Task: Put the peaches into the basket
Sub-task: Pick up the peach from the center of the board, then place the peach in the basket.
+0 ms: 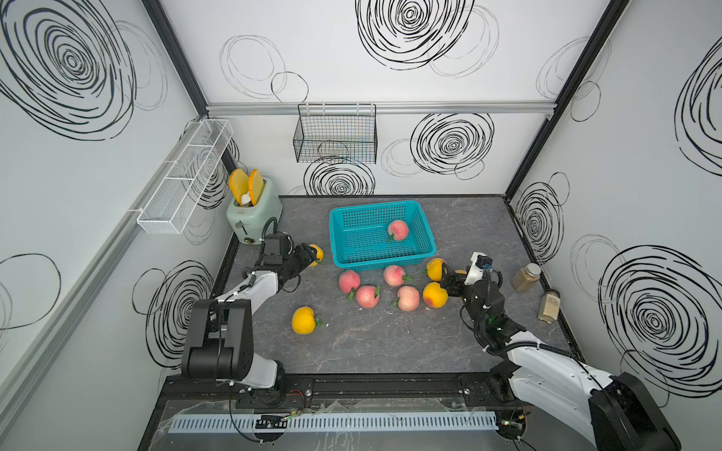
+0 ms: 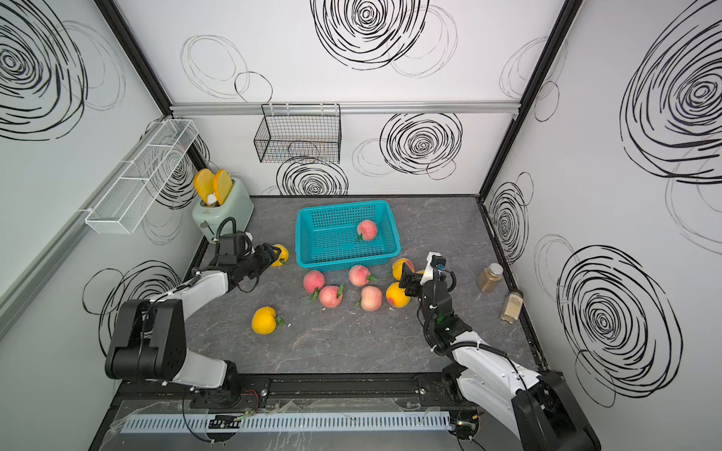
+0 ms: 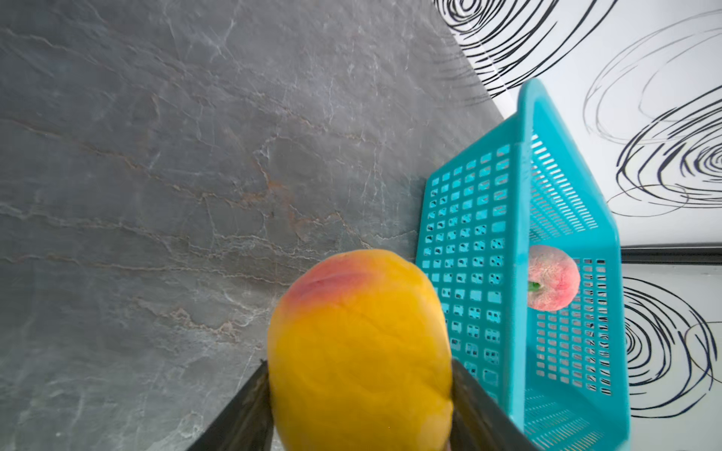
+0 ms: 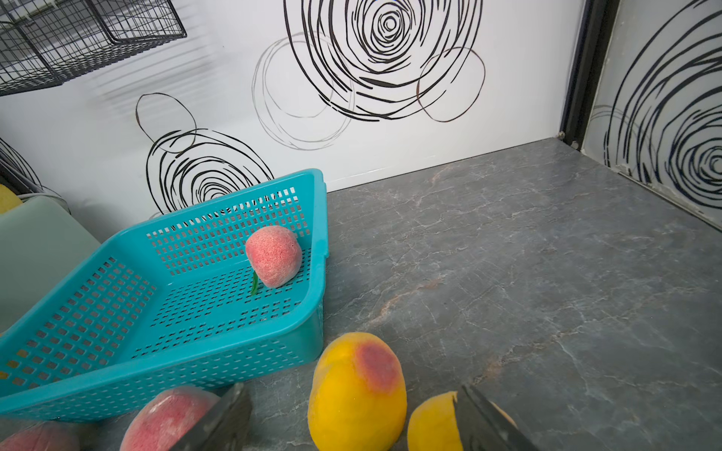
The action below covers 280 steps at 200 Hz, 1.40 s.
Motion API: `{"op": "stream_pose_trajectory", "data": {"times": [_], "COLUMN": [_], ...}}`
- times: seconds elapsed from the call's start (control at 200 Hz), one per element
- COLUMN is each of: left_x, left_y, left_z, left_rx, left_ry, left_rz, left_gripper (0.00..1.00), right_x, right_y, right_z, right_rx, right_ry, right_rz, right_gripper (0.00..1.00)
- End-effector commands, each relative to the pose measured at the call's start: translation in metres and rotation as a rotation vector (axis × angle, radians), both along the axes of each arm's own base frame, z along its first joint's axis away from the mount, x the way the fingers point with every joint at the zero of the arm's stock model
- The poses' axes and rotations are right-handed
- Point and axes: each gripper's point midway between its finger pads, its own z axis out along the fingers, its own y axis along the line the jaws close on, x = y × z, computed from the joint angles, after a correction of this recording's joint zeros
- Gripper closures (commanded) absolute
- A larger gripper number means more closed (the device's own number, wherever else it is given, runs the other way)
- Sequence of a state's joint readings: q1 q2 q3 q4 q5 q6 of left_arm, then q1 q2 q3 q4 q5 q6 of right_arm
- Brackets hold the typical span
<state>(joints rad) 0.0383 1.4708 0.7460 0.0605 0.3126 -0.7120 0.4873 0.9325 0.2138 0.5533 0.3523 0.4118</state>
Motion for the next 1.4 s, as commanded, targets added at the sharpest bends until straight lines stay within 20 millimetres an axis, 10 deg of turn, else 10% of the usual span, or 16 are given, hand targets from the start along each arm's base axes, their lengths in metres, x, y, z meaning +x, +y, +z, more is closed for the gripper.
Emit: {"op": "stream_pose_trajectory", "data": {"times": [0.0,0.75,1.396], "left_x": [0.000,-0.012,-0.008], "left_y": [0.006,-0.002,-0.074], "left_z": [0.016,0.091,0.170], "left_rx": [0.034,0.123,0.204], "left_ry": [-0.047,-0.209,-0.428], "left_rz": [-0.007,-0.029,-0.171], "left_gripper": [0.51,0.50,0.48], "right_x": [0.001,0.002,0.005], "right_y": [-0.001,0.007,0.013], "right_z": [0.002,-0.001,-0.004], "right_rx": [0.017,0.027,0.018], "right_ry": [-0.015,-0.001,0.019], "right_rz": [-0.010,0.016,0.033], "right_gripper": [0.15,0.15,0.15]}}
